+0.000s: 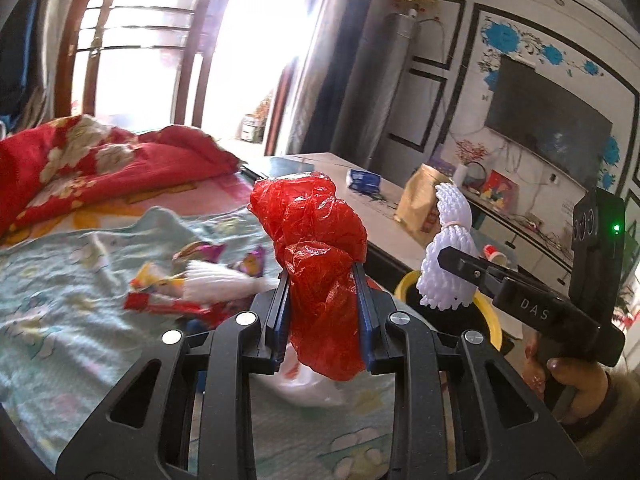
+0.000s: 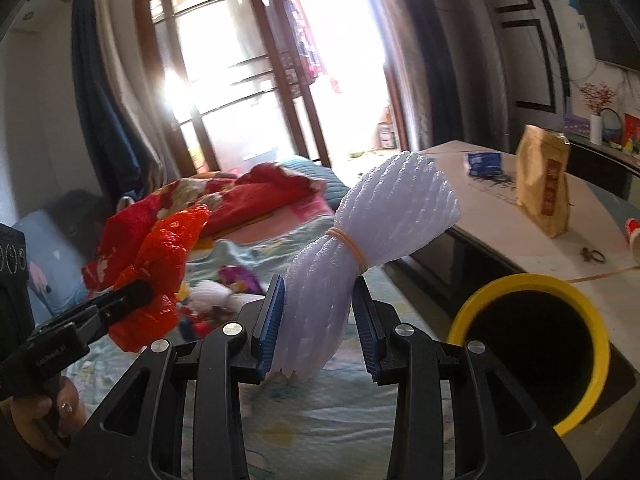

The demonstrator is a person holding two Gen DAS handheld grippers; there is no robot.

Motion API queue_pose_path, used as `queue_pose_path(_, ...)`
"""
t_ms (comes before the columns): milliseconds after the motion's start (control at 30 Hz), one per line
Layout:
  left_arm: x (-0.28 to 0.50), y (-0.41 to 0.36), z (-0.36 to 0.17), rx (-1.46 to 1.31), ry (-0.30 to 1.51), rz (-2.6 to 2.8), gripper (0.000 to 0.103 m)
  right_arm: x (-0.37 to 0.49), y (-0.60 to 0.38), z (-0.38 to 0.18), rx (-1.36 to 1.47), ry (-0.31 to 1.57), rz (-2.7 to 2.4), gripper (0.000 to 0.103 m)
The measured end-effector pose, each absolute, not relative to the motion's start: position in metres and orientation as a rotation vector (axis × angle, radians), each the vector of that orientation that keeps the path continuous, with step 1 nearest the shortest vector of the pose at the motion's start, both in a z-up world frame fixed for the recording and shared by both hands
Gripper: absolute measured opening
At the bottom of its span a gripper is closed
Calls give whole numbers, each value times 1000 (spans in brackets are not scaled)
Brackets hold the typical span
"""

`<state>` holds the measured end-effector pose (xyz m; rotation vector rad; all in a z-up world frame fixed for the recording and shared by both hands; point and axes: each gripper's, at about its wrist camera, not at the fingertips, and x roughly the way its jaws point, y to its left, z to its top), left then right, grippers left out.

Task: Collect trash
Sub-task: 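Carry red bag in left tool over yellow bin while right tool carries foam nets there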

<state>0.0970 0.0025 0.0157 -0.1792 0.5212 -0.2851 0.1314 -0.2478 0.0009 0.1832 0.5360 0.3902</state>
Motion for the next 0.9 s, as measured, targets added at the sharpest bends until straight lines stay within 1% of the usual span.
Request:
queue_pose_path(467, 133, -55, 8, -151, 555, -418, 21, 128, -326, -22, 232, 569, 227, 33)
queue_pose_path(800, 154, -123, -3, -79, 582, -570, 21, 125, -373, -45, 283, 621, 111, 34)
queue_pose_path(900, 164, -142, -6, -62, 591, -595, 21, 126, -383, -53, 299, 641, 91, 35)
